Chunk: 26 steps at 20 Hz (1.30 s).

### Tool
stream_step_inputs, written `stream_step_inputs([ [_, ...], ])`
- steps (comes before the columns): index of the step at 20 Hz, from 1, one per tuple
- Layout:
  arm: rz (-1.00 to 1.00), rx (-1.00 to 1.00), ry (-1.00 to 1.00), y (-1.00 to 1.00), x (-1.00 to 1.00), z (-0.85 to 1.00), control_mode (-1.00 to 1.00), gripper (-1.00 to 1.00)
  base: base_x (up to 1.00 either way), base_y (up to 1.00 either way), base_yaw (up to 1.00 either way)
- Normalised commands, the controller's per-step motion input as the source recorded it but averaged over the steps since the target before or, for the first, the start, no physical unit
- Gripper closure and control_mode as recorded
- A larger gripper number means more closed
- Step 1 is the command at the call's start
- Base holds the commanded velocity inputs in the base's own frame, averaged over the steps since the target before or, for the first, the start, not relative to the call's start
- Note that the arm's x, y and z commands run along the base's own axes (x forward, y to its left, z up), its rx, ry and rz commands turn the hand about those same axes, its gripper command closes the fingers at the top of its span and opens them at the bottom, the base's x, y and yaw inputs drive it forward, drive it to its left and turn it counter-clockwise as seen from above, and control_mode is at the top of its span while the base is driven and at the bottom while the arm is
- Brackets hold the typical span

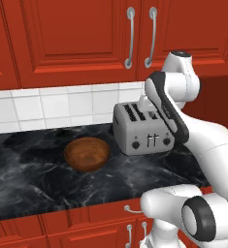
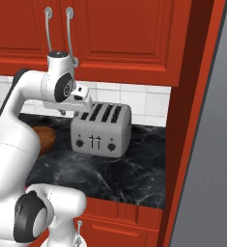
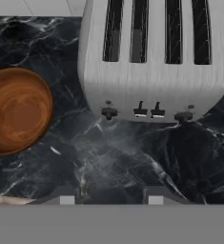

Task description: Open the cabinet and setup a tea strainer by placing it in the bowl upright.

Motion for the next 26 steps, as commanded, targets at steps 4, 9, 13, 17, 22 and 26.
stream_step_inputs([
  [4, 0.03, 0.00, -0.04, 0.08, -0.01, 0.06, -1.00, -1.00, 0.00, 0.00, 0.00],
  [9, 0.02, -0.10, -0.24, 0.37, 0.00, 0.56, -1.00, -1.00, 0.00, 0.00, 0.00],
  [13, 0.00, -0.13, -0.33, 0.22, -0.14, 0.90, -1.00, -1.00, 0.00, 0.00, 0.00],
  [17, -0.08, -0.08, -0.32, 0.01, -0.27, 0.98, -1.00, -1.00, 0.00, 0.00, 0.00],
  [22, -0.12, 0.01, -0.22, -0.01, -0.14, 0.59, -1.00, -1.00, 0.00, 0.00, 0.00],
  [26, -0.01, 0.18, -0.07, -0.09, 0.00, 0.30, -1.00, -1.00, 0.00, 0.00, 0.00],
])
